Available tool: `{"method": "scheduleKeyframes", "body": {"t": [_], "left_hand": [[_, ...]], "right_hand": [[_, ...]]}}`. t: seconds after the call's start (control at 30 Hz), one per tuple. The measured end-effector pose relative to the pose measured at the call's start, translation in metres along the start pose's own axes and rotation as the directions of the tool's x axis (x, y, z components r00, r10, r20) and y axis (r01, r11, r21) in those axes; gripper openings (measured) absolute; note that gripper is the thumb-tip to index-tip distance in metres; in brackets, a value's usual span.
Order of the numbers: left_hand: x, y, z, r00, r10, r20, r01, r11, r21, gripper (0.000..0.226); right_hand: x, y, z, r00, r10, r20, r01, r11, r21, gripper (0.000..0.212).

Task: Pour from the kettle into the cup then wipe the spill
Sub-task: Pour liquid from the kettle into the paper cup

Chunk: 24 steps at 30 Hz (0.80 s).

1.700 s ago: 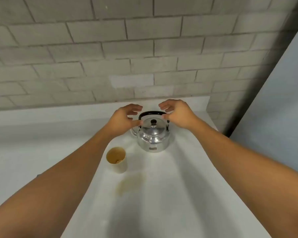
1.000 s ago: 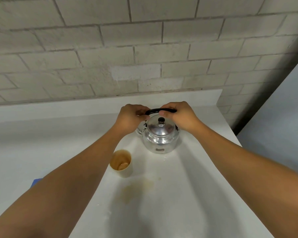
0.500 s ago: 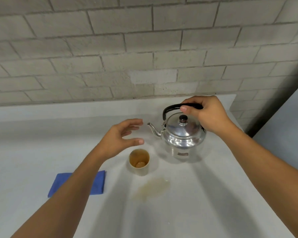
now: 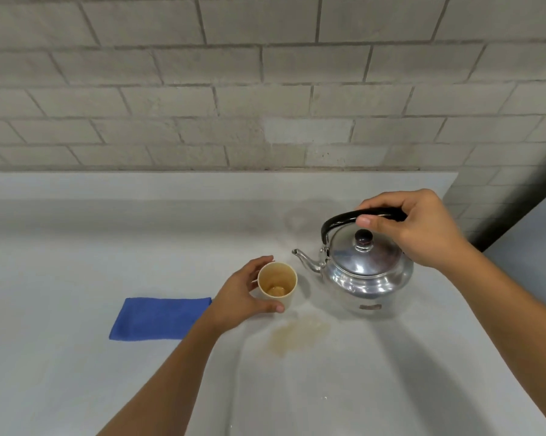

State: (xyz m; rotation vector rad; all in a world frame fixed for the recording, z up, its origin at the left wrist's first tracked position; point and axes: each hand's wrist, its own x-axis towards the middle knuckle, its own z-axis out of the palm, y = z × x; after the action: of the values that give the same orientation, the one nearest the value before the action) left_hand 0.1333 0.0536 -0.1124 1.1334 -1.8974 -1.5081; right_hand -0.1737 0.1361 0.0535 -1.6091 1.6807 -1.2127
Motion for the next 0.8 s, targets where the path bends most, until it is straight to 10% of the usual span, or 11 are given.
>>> {"method": "scheduleKeyframes", "body": {"t": [0.8], "left_hand": [[0.0,-0.005,0.01,0.997,0.044,-0.062,-0.049,0.995,-0.084,0.075]], "right_hand": [[0.005,-0.04,0.013,0.978,-0.048,0.205,0.117,0.933,-0.341,0.009]]}}
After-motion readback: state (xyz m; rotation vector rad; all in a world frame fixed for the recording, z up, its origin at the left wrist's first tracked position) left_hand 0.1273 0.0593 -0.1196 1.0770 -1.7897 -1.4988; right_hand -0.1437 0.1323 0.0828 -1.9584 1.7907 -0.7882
